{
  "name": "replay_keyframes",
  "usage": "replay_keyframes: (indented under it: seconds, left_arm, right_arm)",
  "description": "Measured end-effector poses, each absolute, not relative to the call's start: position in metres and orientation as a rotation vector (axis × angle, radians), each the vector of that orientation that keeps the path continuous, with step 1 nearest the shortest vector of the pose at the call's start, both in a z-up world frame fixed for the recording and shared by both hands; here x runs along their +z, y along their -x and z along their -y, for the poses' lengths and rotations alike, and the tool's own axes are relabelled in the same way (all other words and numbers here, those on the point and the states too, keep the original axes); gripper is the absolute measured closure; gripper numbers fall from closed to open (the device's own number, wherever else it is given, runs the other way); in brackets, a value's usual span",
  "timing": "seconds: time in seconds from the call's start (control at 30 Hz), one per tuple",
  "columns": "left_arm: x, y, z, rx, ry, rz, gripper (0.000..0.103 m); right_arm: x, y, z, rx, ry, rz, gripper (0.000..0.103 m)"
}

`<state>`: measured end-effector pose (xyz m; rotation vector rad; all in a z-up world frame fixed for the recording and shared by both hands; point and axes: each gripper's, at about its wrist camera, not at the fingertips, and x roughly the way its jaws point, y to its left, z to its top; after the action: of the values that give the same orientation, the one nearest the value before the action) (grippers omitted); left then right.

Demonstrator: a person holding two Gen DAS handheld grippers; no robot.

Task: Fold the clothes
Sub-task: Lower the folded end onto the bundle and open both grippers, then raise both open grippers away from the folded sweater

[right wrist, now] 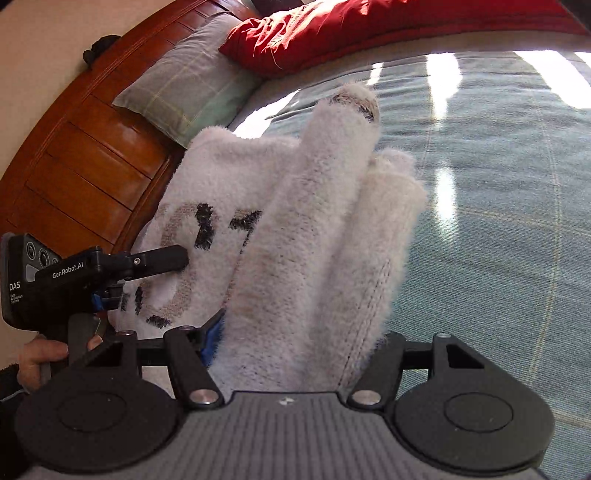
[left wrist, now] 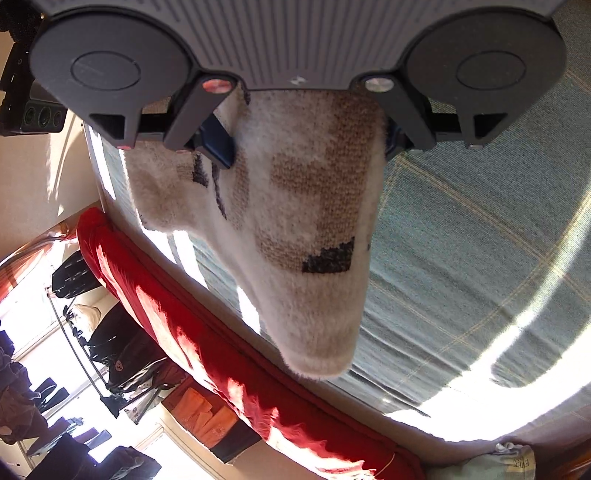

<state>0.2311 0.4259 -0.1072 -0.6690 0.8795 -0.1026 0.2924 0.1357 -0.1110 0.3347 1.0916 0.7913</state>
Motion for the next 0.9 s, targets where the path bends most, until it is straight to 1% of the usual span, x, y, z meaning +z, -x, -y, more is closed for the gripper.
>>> replay_keyframes:
  seconds: [0.13,0.2,0.27,0.47,0.67,0.83,0.9]
  left_arm:
    - [-0.120,-0.241,-0.442,-0.092,0.676,-0.898,0.026]
    - [-0.126,-0.243,-0.451,-0.079,0.686,-0.900,0.029]
    - [-0.131,-0.243,-0.463,-0.068,0.702,-0.894,0.029]
    - [-0.124,-0.238,-0.477,-0.080,0.719,-0.839,0.029]
    - [-0.110,-0.224,-0.470,-0.092,0.705,-0.819,0.029]
    - [-0.095,-0.205,-0.453,-0.057,0.667,-0.816,0.029]
    - [-0.089,-0.196,-0.441,-0.059,0.643,-0.816,0.028]
  right_arm:
    - [-0.129,-0.296,-0.155,0.769,-0.333,-1.105,0.035]
    - [-0.138,-0.297,-0.159,0.751,-0.331,-1.123,0.035]
    - [-0.145,-0.297,-0.161,0.733,-0.327,-1.135,0.035]
    - [-0.152,-0.298,-0.160,0.725,-0.344,-1.140,0.035]
    - [-0.137,-0.292,-0.145,0.712,-0.332,-1.127,0.034]
    - [-0.103,-0.277,-0.131,0.749,-0.229,-0.973,0.032]
    - [-0.089,-0.271,-0.132,0.799,-0.173,-0.904,0.034]
